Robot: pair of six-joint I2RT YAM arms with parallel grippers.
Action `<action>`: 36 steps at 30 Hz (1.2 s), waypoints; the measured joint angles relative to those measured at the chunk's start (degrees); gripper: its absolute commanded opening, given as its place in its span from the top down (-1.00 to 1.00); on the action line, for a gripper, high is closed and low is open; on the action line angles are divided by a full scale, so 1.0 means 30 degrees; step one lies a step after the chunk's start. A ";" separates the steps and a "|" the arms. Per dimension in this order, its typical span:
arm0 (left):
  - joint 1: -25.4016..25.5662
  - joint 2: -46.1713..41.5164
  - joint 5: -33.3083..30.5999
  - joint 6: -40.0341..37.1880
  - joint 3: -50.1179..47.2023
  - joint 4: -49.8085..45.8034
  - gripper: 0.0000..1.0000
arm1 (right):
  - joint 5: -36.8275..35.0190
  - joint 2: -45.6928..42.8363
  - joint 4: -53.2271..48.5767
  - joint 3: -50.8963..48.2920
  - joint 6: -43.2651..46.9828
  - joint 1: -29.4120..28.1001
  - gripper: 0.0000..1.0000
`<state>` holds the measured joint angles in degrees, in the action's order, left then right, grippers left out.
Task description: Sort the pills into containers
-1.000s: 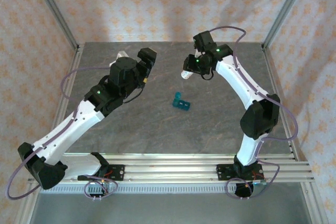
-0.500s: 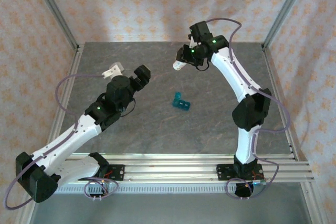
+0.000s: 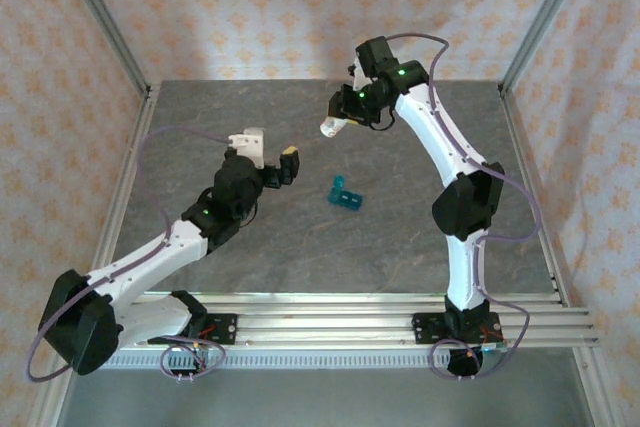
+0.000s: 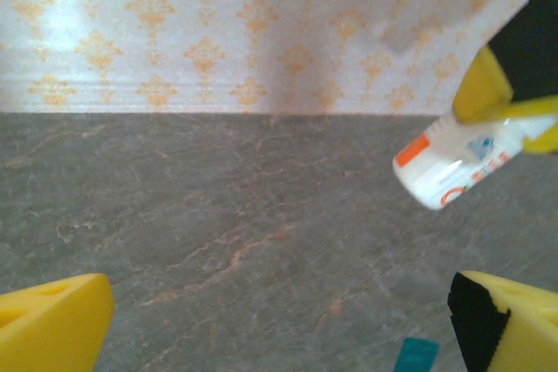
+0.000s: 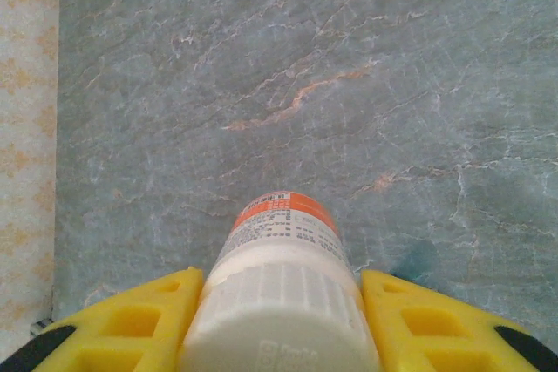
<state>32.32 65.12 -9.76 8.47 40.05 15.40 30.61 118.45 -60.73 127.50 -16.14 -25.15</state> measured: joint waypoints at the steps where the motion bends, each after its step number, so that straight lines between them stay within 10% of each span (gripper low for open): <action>1: -0.0080 0.0226 0.0306 -0.0685 -0.0277 0.0532 -0.99 | 0.0153 0.0000 -0.0058 0.0000 0.0095 0.0000 0.43; 13: -0.1588 0.2900 0.6849 -0.5858 -0.1304 0.4306 -1.00 | 0.2346 -0.1209 0.0087 -0.2557 0.0605 0.0000 0.44; 25: -0.2149 0.3912 1.2575 -0.5523 -0.1377 0.6258 -0.99 | 0.4932 -0.4481 0.1851 -0.6156 0.0182 -0.0255 0.43; 36: -0.2149 0.4430 1.3704 -0.4415 -0.1377 0.7606 -0.92 | 0.5311 -0.4758 0.2390 -0.6798 0.0015 -0.1268 0.43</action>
<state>25.87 78.41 31.35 -4.78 35.92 38.22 46.54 104.18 -53.56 107.11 -16.10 -28.95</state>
